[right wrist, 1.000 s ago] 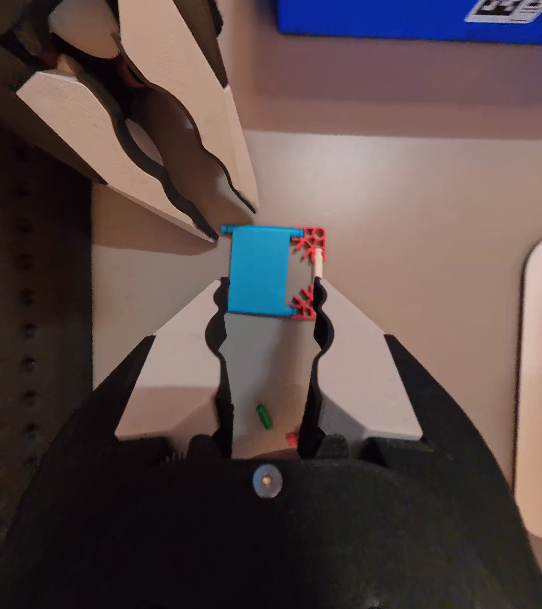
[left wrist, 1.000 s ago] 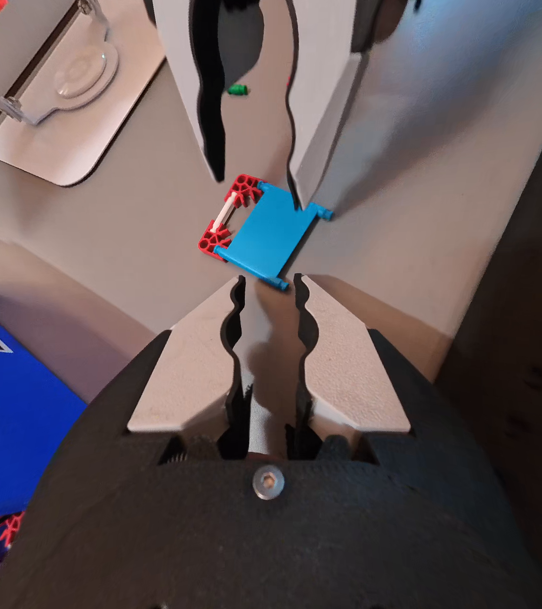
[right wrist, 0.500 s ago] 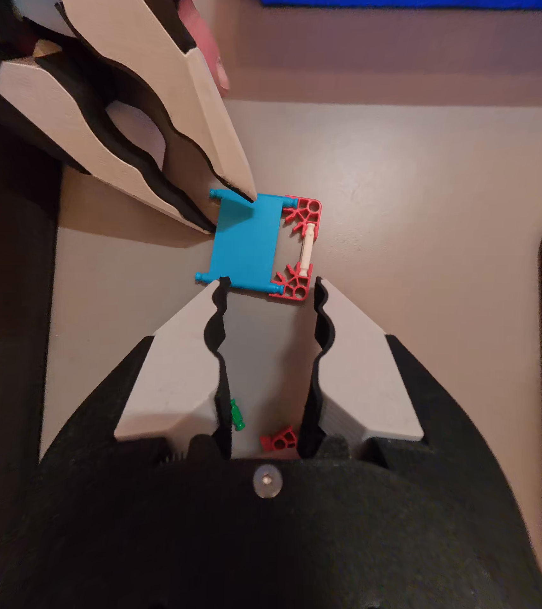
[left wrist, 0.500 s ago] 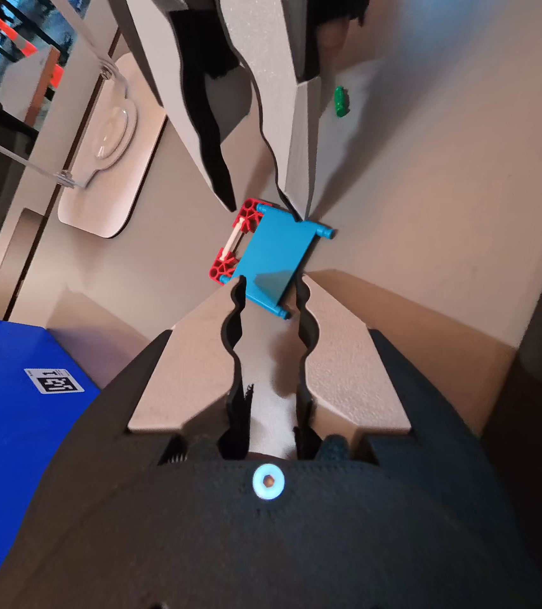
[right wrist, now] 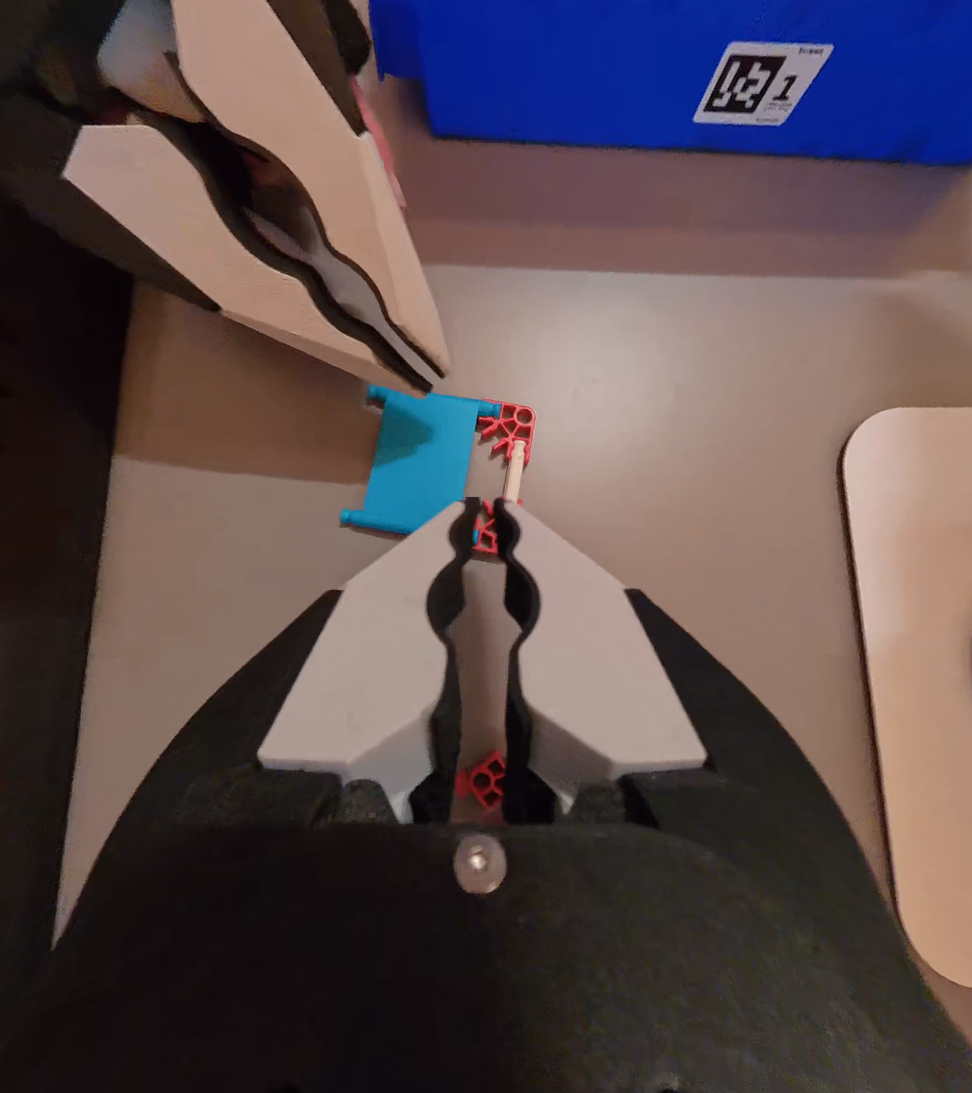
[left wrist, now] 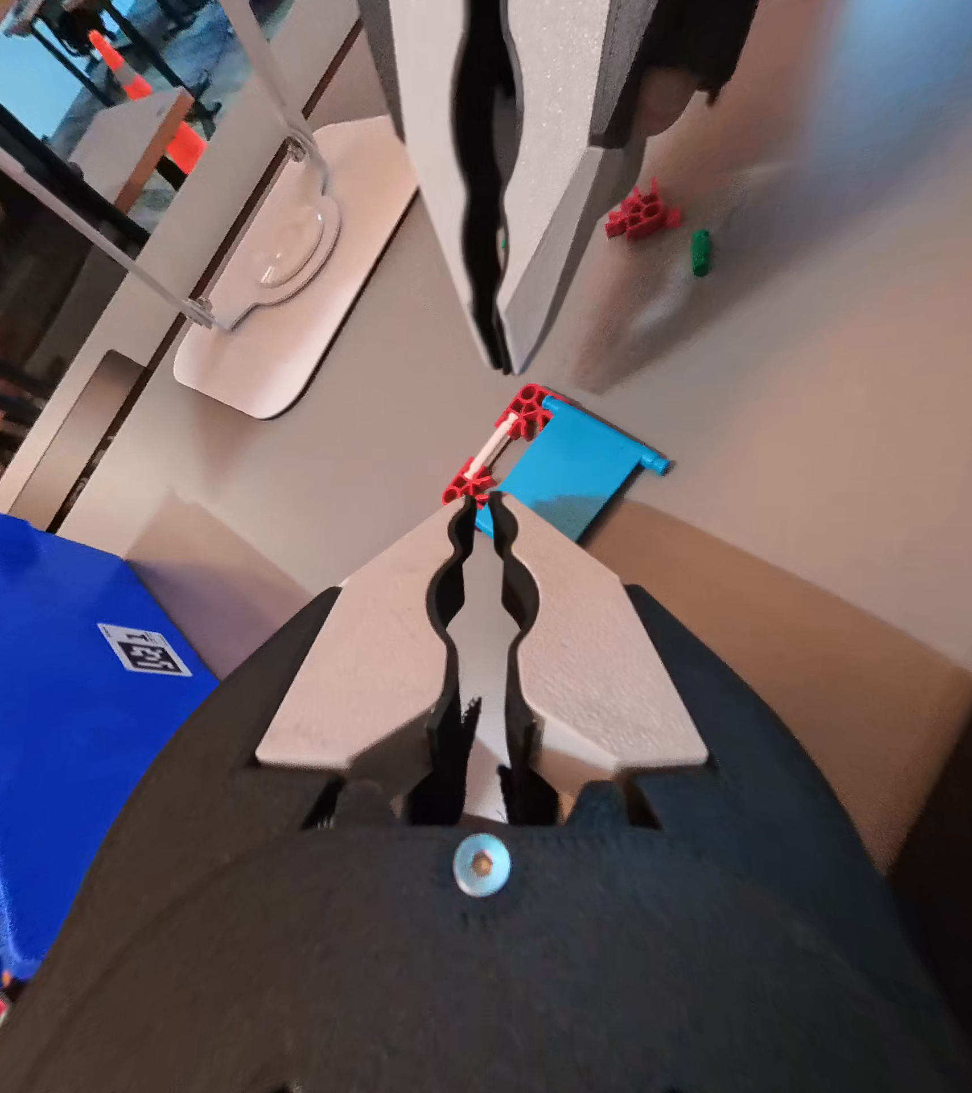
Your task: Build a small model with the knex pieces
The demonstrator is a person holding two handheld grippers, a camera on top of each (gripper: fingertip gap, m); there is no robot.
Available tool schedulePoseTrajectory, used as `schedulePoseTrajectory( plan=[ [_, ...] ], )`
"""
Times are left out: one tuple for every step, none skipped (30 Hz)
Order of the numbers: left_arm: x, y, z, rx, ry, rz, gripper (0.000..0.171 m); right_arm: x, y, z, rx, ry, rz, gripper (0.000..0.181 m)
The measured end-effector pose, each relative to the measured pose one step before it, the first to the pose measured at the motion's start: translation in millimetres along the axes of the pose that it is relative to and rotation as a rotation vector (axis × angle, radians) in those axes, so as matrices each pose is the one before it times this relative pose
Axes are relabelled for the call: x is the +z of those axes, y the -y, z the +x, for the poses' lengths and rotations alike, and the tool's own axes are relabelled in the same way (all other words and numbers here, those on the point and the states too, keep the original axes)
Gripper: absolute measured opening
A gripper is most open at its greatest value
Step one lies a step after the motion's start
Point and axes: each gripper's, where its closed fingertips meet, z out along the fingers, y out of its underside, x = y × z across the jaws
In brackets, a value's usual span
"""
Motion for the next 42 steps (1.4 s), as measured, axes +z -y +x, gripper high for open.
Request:
schedulePoseTrajectory(
  plan=[
    [1.82,0.15,-0.83,0.008,0.0052,-0.00534,0.0,1.83,-0.91,-1.38,-0.018,-0.0096,-0.0116,0.0],
    [1.81,0.18,-2.07,0.0112,0.0131,-0.00432,0.0,2.42,-1.51,-1.82,-0.0171,-0.0078,-0.0156,0.0],
    [1.86,-0.65,-1.21,0.013,0.0057,-0.00933,0.0,2.39,-1.3,-1.07,-0.0161,-0.0114,-0.0134,0.0],
    [2.02,-1.32,0.84,0.0098,-0.0062,-0.01183,0.0,2.02,-1.86,-1.3,-0.0144,-0.0078,-0.017,0.0],
    [2.28,-2.6,0.08,0.003,0.0,-0.01655,0.0,1.71,-2.46,-1.86,-0.0136,-0.0021,-0.0193,0.0],
    [2.05,-3.84,-1.38,0.0038,0.0074,-0.02166,0.0,1.2,-1.81,-0.4,-0.01,-0.0076,-0.0129,0.0],
    [0.92,-1.93,-0.45,0.0059,0.0013,-0.00727,0.0,0.92,-1.96,0.09,-0.0047,-0.0062,-0.0103,0.0],
    [0.42,-0.28,0.63,-0.0049,-0.007,0.00031,0.0,0.97,-1.77,-1.05,-0.002,0.005,-0.0076,0.0],
    [0.06,0.32,0.99,-0.0068,-0.0087,0.00225,0.0,1.02,-1.3,-1.09,0.0014,0.0076,-0.0026,0.0],
    [0.44,-0.59,0.54,0.0017,-0.0028,-0.00361,0.0,1.42,-1.82,-0.43,0.0027,0.0045,-0.0061,0.0],
    [0.76,-0.78,0.73,0.0084,-0.0003,-0.00369,0.0,1.16,-0.84,-0.65,-0.0003,0.004,-0.0016,0.0],
    [1.36,-1.42,1.33,0.0056,-0.0026,-0.00835,0.0,0.76,0.16,-0.63,0.0002,0.0029,0.0017,0.0],
    [1.56,-1.79,1.73,0.0047,-0.0051,-0.00981,0.0,0.63,-0.44,-0.18,0.0001,-0.0013,-0.0058,0.0],
    [1.0,-0.52,-0.15,0.0036,0.005,-0.00085,0.0,0.01,-0.42,0.43,-0.0053,-0.006,-0.0084,0.0],
    [0.18,-0.01,-0.19,0.0012,0.0013,-0.00134,0.0,0.16,-0.16,0.41,-0.0094,-0.0074,-0.0069,0.0],
    [0.09,-0.14,-0.19,-0.0027,-0.0021,-0.00274,0.0,0.18,0.31,0.14,-0.0065,-0.0045,-0.0019,0.0],
    [0.25,0.12,0.05,-0.0012,-0.0035,0.00167,0.0,0.21,0.3,0.19,-0.0003,-0.0007,-0.0003,0.0],
    [0.31,0.18,0.02,-0.0006,-0.0026,0.00247,0.0,-0.02,0.17,0.01,0.0024,0.0016,-0.0018,0.0],
    [0.1,0.32,0.59,0.0009,-0.0043,0.00019,0.0,0.03,0.11,0.05,0.0007,0.0027,-0.0059,0.0],
    [0.05,0.45,0.65,0.0016,-0.0041,-0.00106,0.0,0.06,0.09,0.04,-0.0006,0.004,-0.0078,0.0],
    [0.32,0.47,0.43,0.0036,-0.0007,0.00022,0.0,0.2,0.21,0.13,0.0017,0.0057,-0.0075,0.0],
    [0.34,0.11,0.14,0.0027,0.0009,0.00081,0.0,0.27,0.16,0.33,0.0063,0.0061,-0.0084,0.0],
    [0.21,-0.12,-0.14,-0.0046,-0.0005,-0.00115,0.0,0.25,0.13,0.41,0.0058,0.0056,-0.0112,0.0],
    [0.1,-0.08,-0.1,-0.0073,-0.0049,0.00028,0.0,0.19,-0.05,0.03,-0.0012,0.0045,-0.0127,0.0],
    [0.25,0.05,0.13,-0.0105,-0.0082,0.00458,0.0,0.18,-0.03,0.1,-0.0037,0.0053,-0.0145,0.0],
    [0.12,-0.11,0.07,-0.0136,-0.0089,0.00295,0.0,0.2,-0.06,-0.03,-0.0027,0.0091,-0.0186,0.0],
    [0.05,-0.15,0.05,-0.0093,-0.008,-0.00137,0.0,0.1,0.02,-0.01,-0.0036,0.0118,-0.021,0.0],
    [0.16,0.02,0.25,0.0,-0.006,-0.00076,0.0,0.2,0.22,0.35,-0.0081,0.0102,-0.0195,0.0],
    [0.21,0.16,0.05,0.0005,-0.0033,0.00068,0.0,0.32,0.18,0.23,-0.0082,0.0105,-0.018,0.0],
    [0.45,0.21,0.1,-0.0076,-0.0035,0.00324,0.0,0.09,0.03,0.05,-0.0063,0.0133,-0.0194,0.0],
    [0.3,0.27,0.34,-0.0103,-0.0043,0.0022,0.0,0.1,-0.11,-0.16,-0.0085,0.0119,-0.0202,0.0],
    [0.04,-0.02,0.01,-0.0037,-0.0023,0.00001,0.0,0.06,-0.29,-0.06,-0.0089,0.0101,-0.0195,0.0],
    [0.0,-0.15,0.02,-0.002,-0.0009,0.00001,0.0,0.14,-0.17,-0.16,-0.008,0.0084,-0.0187,0.0],
    [0.01,-0.11,0.09,-0.0032,-0.001,0.00082,0.0,0.05,0.03,0.11,-0.0095,0.0046,-0.0171,0.0],
    [0.01,-0.23,-0.12,-0.002,-0.0021,0.00157,0.0,0.18,-0.01,0.02,-0.0067,0.0052,-0.0145,0.0],
    [-0.04,-0.07,0.1,-0.005,-0.0031,0.00124,0.0,0.02,-0.08,-0.05,-0.0028,0.0095,-0.0124,0.0],
    [0.07,0.02,0.07,-0.0013,-0.0018,0.00174,0.0,0.13,-0.1,-0.06,-0.0034,0.0121,-0.0115,0.0],
    [0.12,0.09,0.12,-0.0025,-0.0014,0.00169,0.0,0.18,0.04,0.1,-0.0038,0.0149,-0.0109,0.0],
    [0.32,0.16,0.5,-0.0037,-0.0035,0.00213,0.0,0.13,0.17,0.05,-0.0028,0.0157,-0.012,0.0],
    [0.18,0.32,0.72,-0.0034,-0.0047,0.00122,0.0,0.21,0.38,0.32,-0.0056,0.0108,-0.0155,0.0],
    [0.21,0.35,0.69,-0.0003,-0.0043,0.0014,0.0,0.35,0.24,0.18,-0.0099,0.0051,-0.0196,0.0],
    [0.11,0.11,0.32,-0.0014,-0.0022,0.00079,0.0,0.22,0.16,0.19,-0.011,0.0038,-0.0206,0.0]
  ],
)
